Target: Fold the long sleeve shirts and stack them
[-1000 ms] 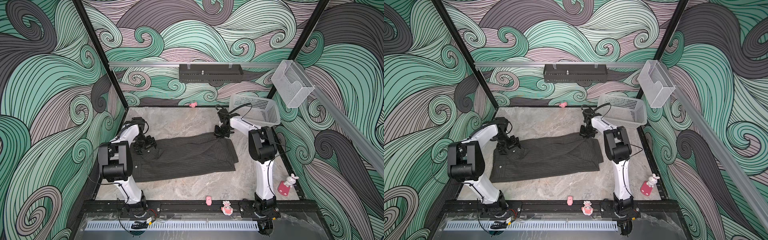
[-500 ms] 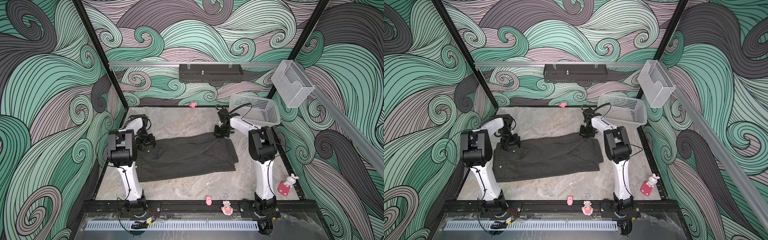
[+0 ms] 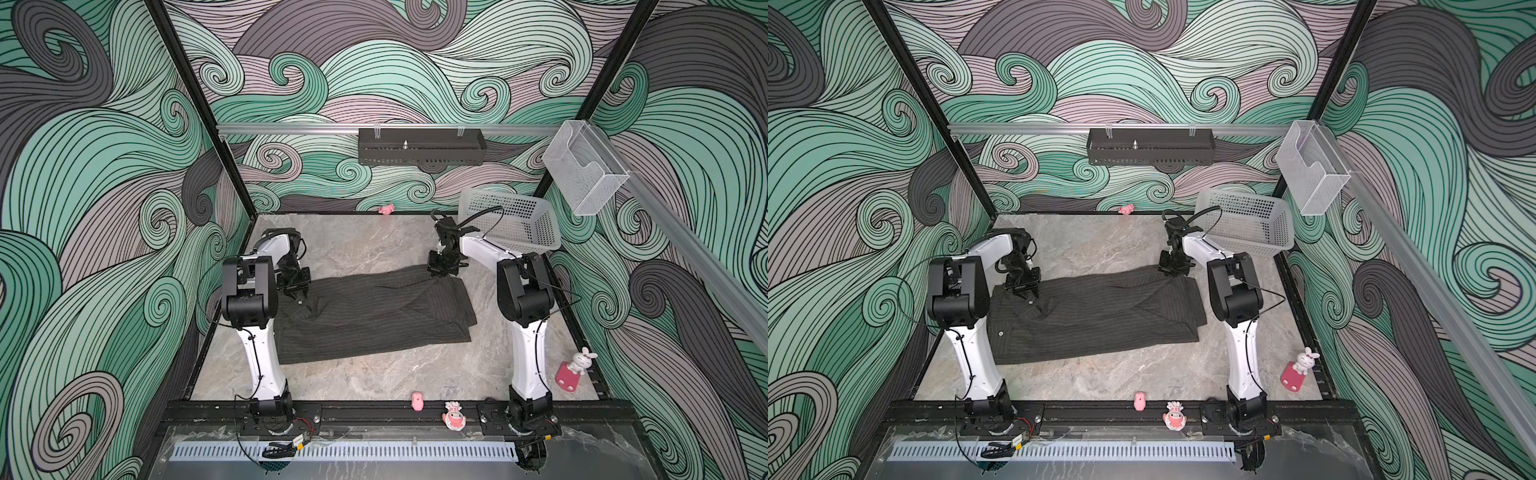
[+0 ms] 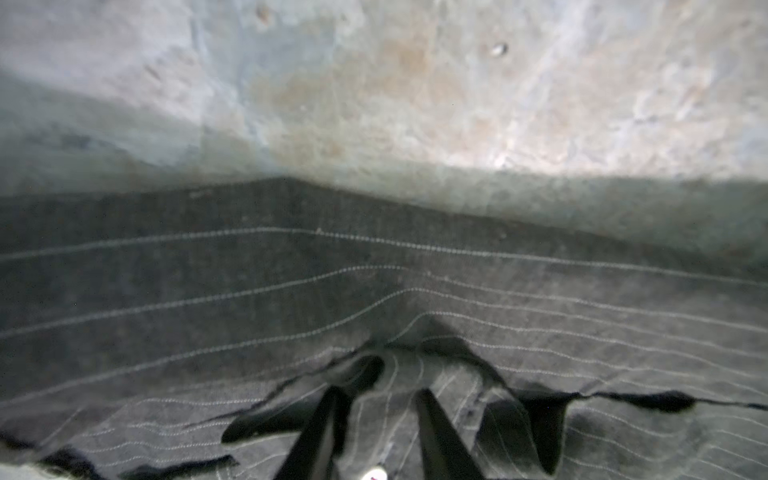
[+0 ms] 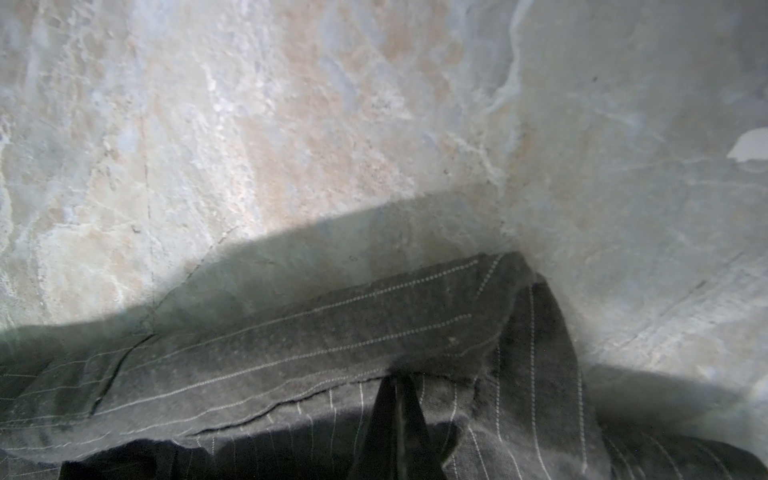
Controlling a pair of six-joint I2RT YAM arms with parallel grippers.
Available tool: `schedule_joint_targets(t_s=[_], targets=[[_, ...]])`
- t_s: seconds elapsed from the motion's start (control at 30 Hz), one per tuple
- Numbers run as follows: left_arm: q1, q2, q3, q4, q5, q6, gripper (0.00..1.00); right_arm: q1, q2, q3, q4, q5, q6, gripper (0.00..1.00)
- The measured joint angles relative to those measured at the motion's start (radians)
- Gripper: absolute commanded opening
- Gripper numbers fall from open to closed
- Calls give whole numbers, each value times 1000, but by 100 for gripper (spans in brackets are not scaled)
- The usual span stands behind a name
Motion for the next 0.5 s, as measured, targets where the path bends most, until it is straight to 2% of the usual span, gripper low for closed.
schedule_joint_targets(t_s=[0.27,0.5], targets=[[-2,-107,-3,-14,3,2,1,0,0,0,0,0,0,2],[-2,-223,-60,-4,-30,-33,0,0,0,0,0,1,0,2]])
